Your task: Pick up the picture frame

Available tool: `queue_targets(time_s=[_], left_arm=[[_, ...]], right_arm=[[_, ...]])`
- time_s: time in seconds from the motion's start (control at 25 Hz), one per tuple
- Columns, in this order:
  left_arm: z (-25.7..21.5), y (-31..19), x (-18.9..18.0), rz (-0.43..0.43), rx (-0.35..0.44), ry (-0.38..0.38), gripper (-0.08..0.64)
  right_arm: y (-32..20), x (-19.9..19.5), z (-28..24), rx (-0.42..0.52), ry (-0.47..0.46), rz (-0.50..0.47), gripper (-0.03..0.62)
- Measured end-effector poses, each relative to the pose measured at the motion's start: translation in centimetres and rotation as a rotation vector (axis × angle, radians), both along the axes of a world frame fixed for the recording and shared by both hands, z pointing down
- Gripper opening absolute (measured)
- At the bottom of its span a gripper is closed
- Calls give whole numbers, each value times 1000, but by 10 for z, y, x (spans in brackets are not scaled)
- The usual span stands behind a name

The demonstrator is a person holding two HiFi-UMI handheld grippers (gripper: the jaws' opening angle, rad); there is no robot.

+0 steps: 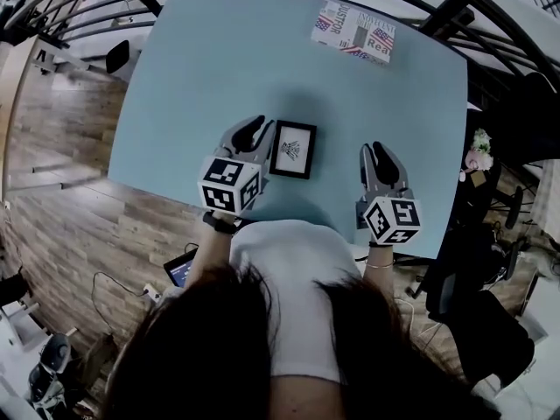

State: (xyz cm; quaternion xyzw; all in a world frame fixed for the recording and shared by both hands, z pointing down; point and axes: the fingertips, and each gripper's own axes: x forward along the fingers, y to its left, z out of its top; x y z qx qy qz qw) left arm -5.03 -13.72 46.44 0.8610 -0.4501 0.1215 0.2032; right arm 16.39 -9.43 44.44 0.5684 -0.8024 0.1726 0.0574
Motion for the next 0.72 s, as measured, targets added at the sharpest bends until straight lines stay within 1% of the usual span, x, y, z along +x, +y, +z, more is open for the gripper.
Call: queue_targets(time_s=[0.24,0.36,0.72], left_arm=[[18,1,1,23,-46,0,84],[30,1,2,29,-75,-4,84],[67,8,1,35,-164,-19,84]], right_arm=[[-1,-10,11,-36,-8,-3,69],[-2,-17,19,-60,-29,-13,69],[-2,-36,51,-158,-83,-53,69]])
